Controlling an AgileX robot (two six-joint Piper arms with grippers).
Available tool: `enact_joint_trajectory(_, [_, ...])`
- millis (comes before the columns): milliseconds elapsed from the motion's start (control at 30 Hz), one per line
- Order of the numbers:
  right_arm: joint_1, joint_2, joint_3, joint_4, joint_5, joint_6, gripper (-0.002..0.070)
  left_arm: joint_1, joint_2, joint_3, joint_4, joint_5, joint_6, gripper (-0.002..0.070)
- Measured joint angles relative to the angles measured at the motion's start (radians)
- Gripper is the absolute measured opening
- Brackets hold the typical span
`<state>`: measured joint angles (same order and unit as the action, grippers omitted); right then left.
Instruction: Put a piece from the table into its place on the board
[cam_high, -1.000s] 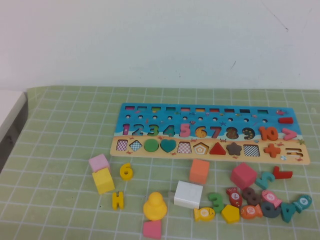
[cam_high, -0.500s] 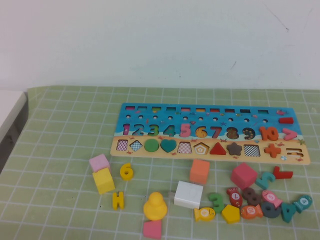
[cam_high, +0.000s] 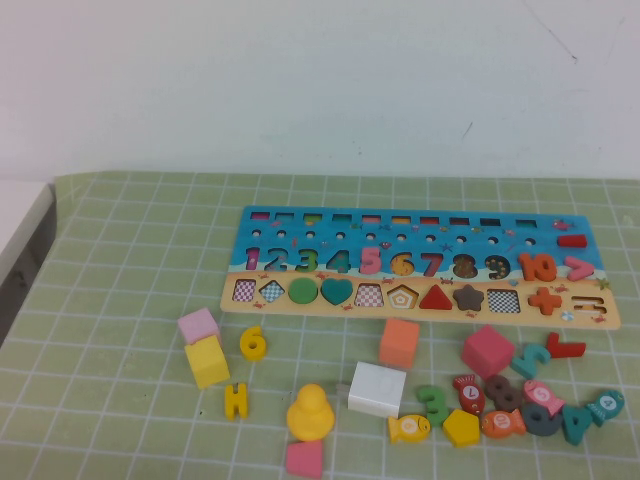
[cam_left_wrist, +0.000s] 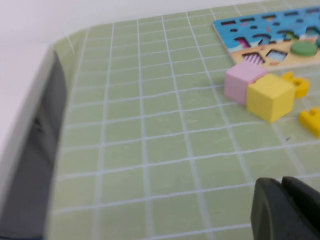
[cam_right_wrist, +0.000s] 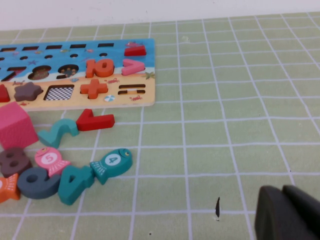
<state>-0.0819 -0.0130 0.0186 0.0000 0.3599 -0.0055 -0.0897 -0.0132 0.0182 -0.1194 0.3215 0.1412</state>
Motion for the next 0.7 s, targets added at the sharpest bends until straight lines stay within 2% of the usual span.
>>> enact_joint_trajectory(167, [0.000, 0.000, 0.000, 0.000, 0.000, 0.000, -0.0003, 0.000, 0.000, 0.000, 0.063, 0.000, 0.092, -0.0002])
enact_joint_trajectory(433, [0.000, 0.000, 0.000, 0.000, 0.000, 0.000, -0.0003, 0.000, 0.000, 0.000, 0.072, -0.025, 0.105, -0.0002])
enact_joint_trajectory(567, [0.000, 0.000, 0.000, 0.000, 0.000, 0.000, -0.0003, 0.000, 0.000, 0.002, 0.011, -0.077, 0.109, -0.0002])
enact_joint_trajectory(700, [0.000, 0.000, 0.000, 0.000, 0.000, 0.000, -0.0003, 0.000, 0.000, 0.002, -0.082, -0.210, 0.085, -0.0002])
